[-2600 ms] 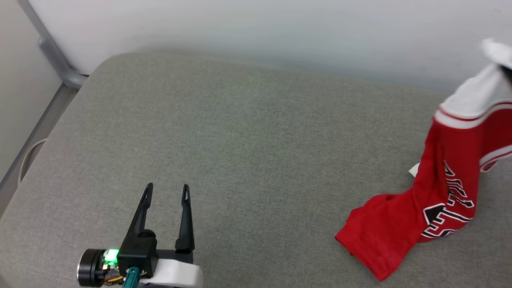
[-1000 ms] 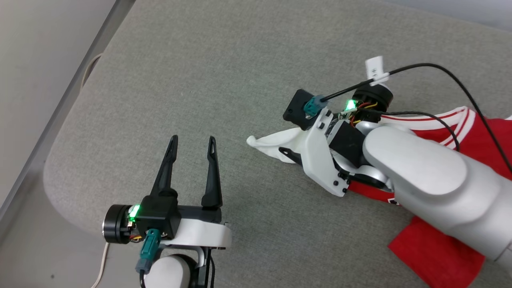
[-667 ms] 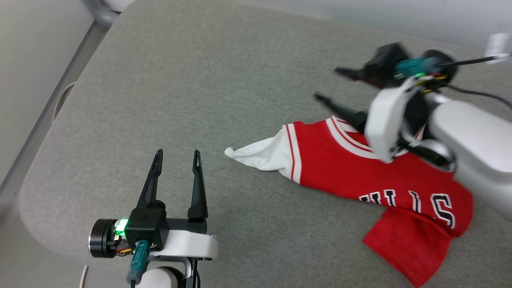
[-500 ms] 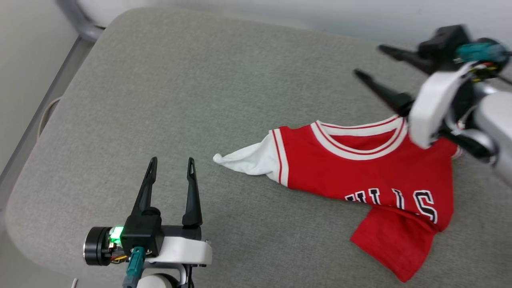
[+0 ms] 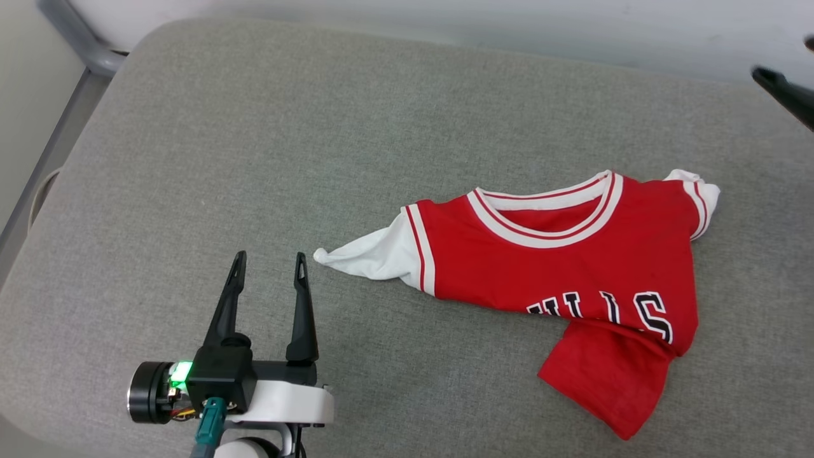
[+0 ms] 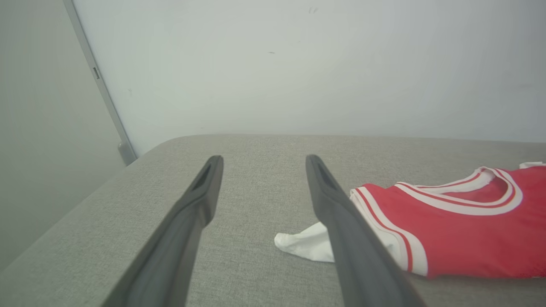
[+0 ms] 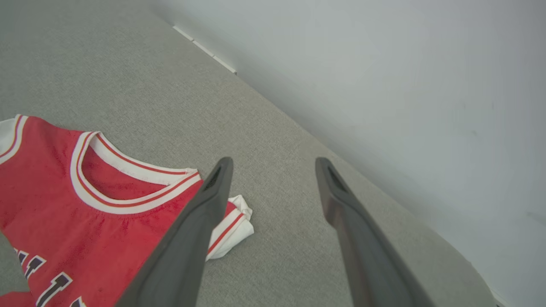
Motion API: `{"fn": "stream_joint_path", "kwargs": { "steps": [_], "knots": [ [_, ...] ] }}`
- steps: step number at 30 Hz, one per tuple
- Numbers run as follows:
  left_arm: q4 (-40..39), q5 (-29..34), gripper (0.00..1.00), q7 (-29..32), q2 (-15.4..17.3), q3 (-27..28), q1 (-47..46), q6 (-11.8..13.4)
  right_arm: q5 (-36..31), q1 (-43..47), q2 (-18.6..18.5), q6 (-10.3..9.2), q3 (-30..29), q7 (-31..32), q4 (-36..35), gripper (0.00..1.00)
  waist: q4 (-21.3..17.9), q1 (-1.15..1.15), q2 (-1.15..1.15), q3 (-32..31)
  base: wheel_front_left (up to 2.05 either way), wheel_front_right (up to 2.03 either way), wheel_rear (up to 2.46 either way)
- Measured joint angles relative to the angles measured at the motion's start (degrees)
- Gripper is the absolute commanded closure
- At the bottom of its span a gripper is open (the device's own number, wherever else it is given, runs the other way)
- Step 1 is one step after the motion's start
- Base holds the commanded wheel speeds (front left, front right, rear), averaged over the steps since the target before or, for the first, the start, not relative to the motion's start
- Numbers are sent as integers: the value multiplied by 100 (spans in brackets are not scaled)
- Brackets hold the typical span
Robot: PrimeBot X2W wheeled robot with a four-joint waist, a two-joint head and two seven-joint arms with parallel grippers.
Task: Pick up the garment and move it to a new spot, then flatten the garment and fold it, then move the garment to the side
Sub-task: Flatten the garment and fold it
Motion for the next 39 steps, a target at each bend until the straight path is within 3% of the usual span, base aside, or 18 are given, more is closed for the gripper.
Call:
{"fn": "stream_joint_path", "kwargs": {
  "steps": [5,9,19,26,27,28,35,39],
  "knots": [
    [-49,-16,0,0,1,-137,-99,54,321,-18,-86,0,104,1571,448,0,87,0,0,188,0,0,0],
    [-66,-85,0,0,1,-215,-233,85,310,-15,-40,-1,121,2204,818,0,181,1,0,381,0,0,0],
    [-100,-214,0,0,1,-428,-548,235,193,405,421,-4,111,2649,1277,0,432,1,0,947,0,0,0],
    [-97,-254,0,0,1,-459,-636,296,154,493,409,-22,122,2653,1200,0,488,0,0,1128,0,0,0],
    [-89,-253,0,0,0,-463,-636,313,152,515,410,-22,114,2551,1170,56,478,0,0,1124,0,0,0],
    [-73,-246,0,-1,0,-460,-636,325,132,542,412,-22,114,2444,1136,100,468,0,0,1111,0,0,0],
    [79,-83,0,0,0,-258,-499,224,171,932,582,1,22,883,528,100,302,2,0,719,0,0,0],
    [114,-15,0,0,10,-99,-302,177,167,1211,304,0,-136,93,129,100,173,2,0,429,0,0,0]
  ]
}}
